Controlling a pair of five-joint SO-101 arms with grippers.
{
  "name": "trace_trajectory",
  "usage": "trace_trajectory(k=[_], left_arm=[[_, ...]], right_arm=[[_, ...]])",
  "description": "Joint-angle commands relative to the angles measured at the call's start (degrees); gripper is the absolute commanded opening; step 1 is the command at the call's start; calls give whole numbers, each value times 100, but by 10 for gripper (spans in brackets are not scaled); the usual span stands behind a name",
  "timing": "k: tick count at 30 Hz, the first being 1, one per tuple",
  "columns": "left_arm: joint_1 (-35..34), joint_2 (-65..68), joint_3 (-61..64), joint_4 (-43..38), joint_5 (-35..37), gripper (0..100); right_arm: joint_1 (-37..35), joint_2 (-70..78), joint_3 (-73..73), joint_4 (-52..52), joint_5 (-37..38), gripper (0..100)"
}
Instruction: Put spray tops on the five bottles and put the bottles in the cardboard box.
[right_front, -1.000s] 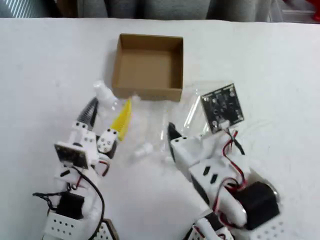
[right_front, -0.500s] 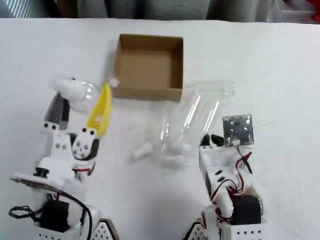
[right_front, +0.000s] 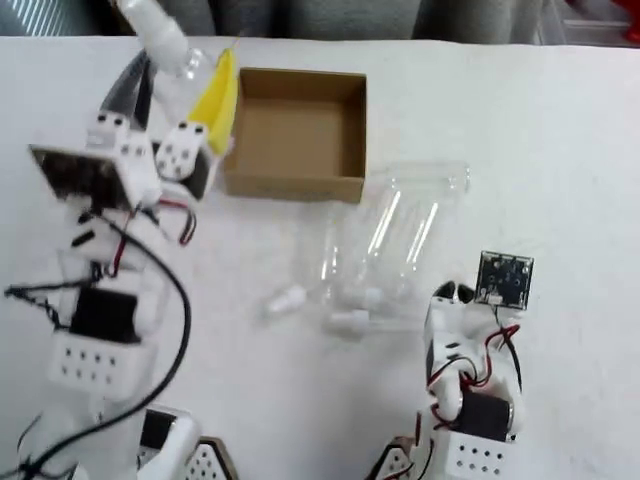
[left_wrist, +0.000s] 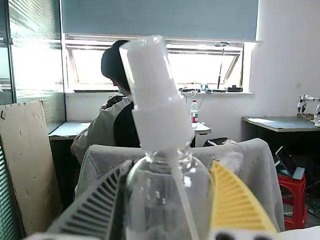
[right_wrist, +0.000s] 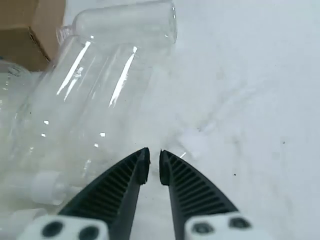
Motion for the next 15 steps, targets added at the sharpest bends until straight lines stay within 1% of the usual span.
trace_trajectory(k=[1,6,12,15], left_arm=[[4,971,-730,-782,-9,94],[-31,2396,-923,-2101,-44,94],[-171,4022,-1248,-2989,-44,94],[-189,4884,-1626,-3349,-44,94]], right_arm=[[110,-101,132,-338,26,19],[92,-92,316,-629,35,19],[66,-92,316,-629,35,20],[-110,-92,316,-620,53,19]])
